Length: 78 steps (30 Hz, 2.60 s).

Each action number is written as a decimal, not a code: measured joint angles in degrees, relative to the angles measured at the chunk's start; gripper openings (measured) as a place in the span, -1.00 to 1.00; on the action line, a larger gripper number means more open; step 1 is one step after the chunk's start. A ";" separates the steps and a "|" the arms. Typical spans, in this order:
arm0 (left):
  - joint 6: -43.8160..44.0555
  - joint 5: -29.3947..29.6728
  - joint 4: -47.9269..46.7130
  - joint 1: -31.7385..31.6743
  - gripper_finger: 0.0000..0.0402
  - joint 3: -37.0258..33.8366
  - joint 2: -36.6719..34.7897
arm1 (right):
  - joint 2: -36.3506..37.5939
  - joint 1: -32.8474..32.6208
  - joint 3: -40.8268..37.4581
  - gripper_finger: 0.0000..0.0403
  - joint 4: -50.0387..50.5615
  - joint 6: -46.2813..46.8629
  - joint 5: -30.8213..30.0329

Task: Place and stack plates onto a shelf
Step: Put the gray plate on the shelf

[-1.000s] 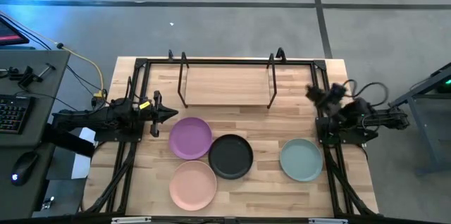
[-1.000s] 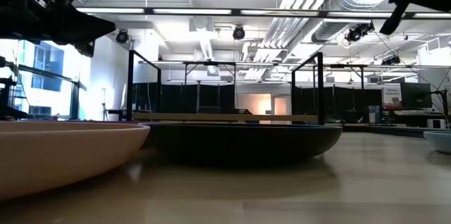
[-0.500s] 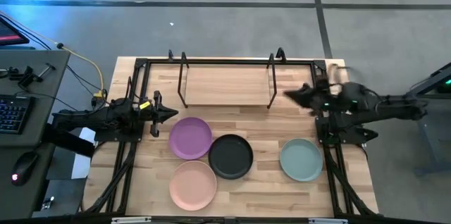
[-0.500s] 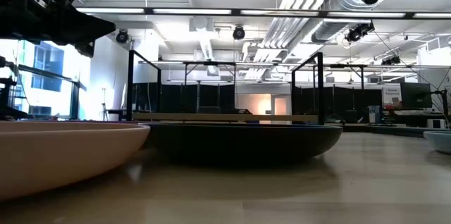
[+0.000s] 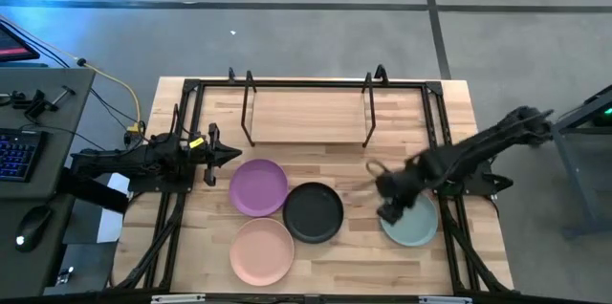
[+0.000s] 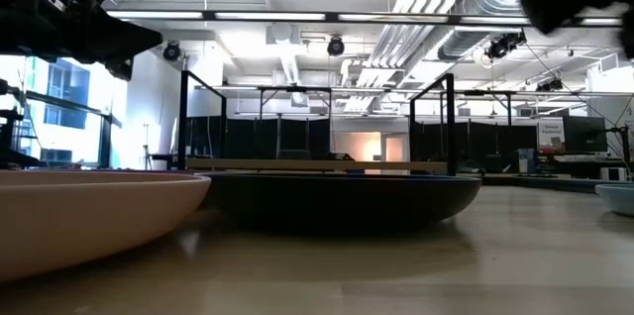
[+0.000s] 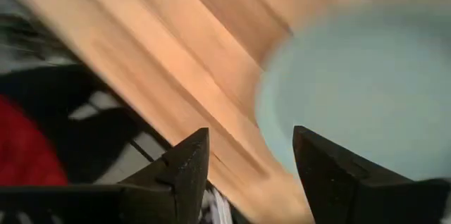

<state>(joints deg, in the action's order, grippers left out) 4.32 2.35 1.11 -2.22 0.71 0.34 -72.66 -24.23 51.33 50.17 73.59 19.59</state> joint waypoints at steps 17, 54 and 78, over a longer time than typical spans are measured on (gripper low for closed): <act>0.00 0.00 0.01 0.01 -1.00 0.01 0.00 | -2.94 -29.96 -13.22 -0.07 -20.21 56.81 -9.25; 0.00 0.00 0.02 0.02 -1.00 0.00 0.00 | -3.18 -33.56 -11.86 -0.07 -12.13 59.89 -16.33; 0.00 0.00 0.00 0.00 -1.00 0.00 0.01 | -13.72 -29.00 -6.25 -0.07 -15.49 13.78 -10.04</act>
<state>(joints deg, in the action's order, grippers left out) 4.32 2.35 1.10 -2.21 0.71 0.35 -86.38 -53.24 45.07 34.68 87.37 9.55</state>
